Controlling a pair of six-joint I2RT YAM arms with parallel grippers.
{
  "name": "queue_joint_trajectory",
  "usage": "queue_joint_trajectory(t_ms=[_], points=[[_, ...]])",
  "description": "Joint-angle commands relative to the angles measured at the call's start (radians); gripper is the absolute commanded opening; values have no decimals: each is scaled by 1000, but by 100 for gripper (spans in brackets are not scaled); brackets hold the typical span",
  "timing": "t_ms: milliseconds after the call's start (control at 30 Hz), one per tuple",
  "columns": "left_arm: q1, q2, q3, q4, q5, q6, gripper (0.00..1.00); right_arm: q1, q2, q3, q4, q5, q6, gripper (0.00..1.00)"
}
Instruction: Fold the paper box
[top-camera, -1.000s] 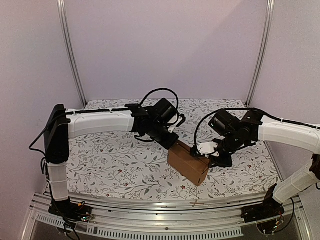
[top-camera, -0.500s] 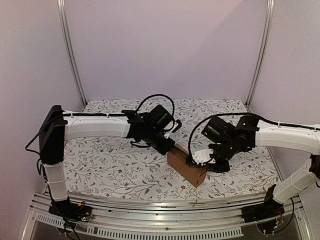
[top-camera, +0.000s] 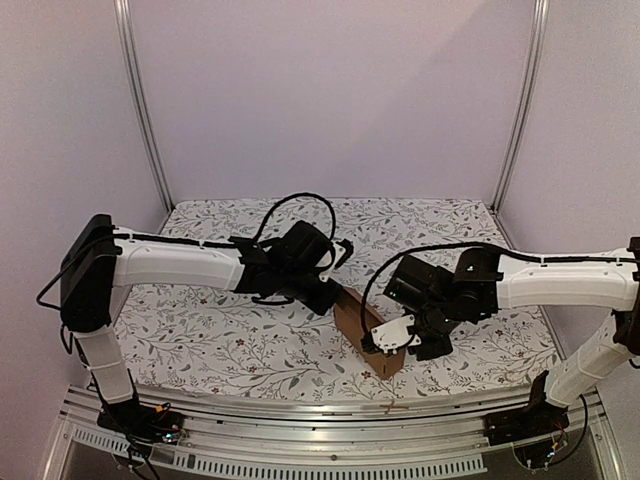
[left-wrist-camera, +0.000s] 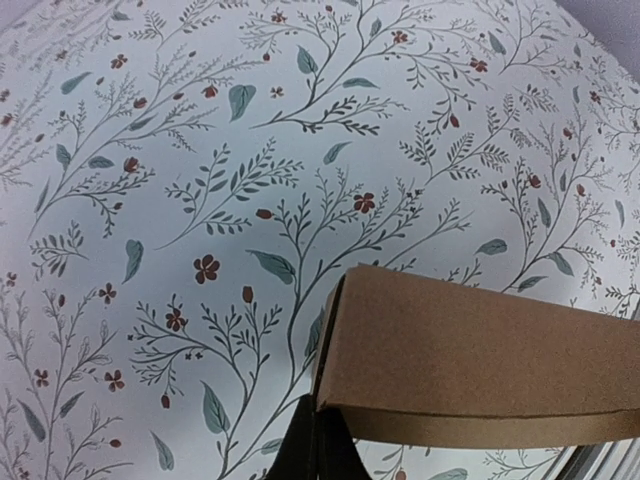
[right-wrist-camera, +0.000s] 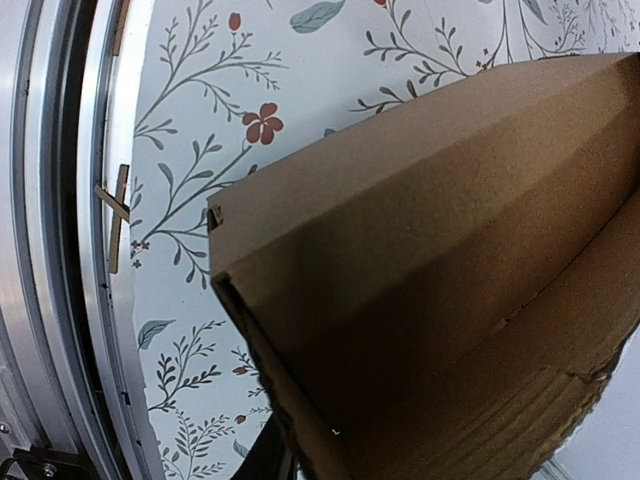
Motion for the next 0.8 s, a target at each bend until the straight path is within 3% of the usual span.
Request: queue_joint_trajectory(t_ms=[0,200,467,767], points=[[-15,2,-42,-11,-9,-5,0,7,-26,-20,5,44,2,23],[-16,14,-27,-2,9,-1,0,6,-100,-34,-27,67,0,32],[-22,25,-15,-3,16,-3,0,11,-111,19,-54,55,-7,33],[-22,29,1,-26,16,-5,0,103,-48,84,-61,80,-16,25]])
